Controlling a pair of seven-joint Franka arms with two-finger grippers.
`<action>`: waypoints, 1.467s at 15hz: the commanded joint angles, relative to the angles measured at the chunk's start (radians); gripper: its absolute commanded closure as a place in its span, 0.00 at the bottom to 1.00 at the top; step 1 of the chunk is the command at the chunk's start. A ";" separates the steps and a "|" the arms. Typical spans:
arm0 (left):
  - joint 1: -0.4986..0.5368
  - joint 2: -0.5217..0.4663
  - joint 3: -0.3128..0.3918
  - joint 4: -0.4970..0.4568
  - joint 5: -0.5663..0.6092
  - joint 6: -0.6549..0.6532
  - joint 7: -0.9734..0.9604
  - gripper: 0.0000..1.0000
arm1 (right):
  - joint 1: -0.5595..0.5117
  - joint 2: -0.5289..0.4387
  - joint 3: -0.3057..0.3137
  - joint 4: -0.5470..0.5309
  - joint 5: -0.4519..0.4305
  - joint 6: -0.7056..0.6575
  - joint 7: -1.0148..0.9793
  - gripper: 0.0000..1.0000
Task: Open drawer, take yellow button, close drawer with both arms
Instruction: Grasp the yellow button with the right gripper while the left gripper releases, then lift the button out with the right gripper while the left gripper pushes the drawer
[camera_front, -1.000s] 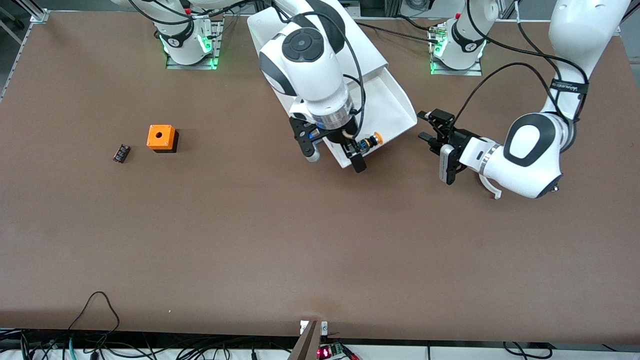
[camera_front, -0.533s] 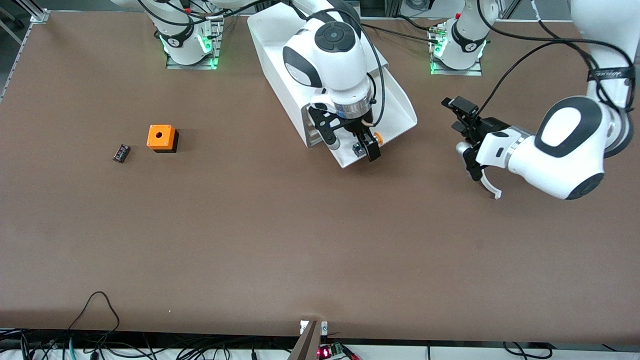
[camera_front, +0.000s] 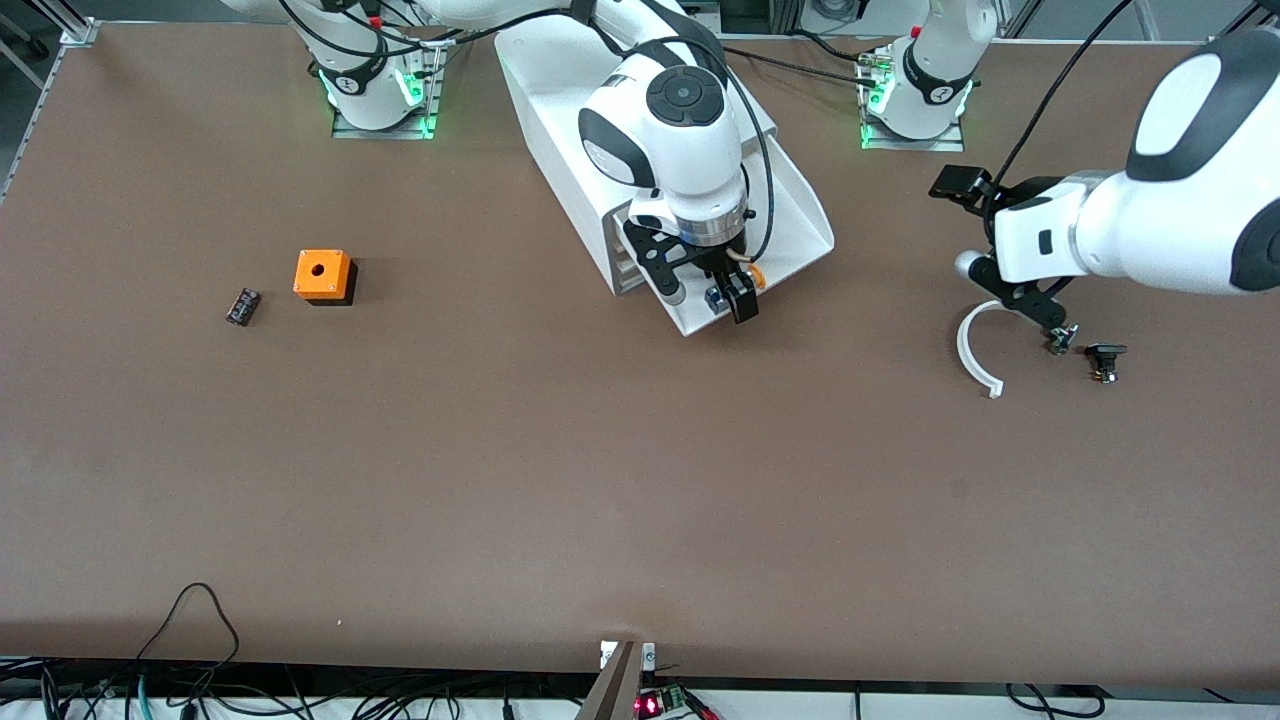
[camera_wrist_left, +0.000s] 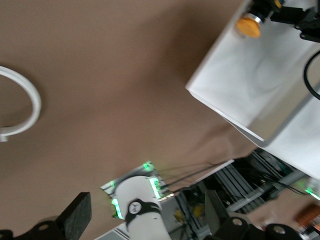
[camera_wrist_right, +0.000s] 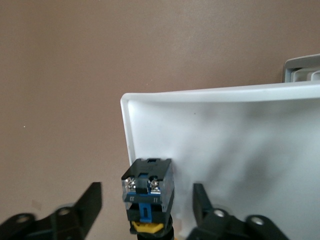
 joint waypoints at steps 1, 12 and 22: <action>-0.038 0.014 0.000 0.057 0.097 0.046 -0.017 0.00 | 0.008 -0.012 -0.007 -0.005 -0.024 -0.003 0.011 0.56; -0.043 0.116 0.020 0.189 0.109 0.070 -0.014 0.00 | -0.037 -0.093 -0.005 0.009 -0.008 -0.133 -0.165 1.00; -0.068 0.064 -0.003 0.107 0.120 0.253 -0.525 0.00 | -0.249 -0.158 -0.005 0.007 0.104 -0.322 -0.790 1.00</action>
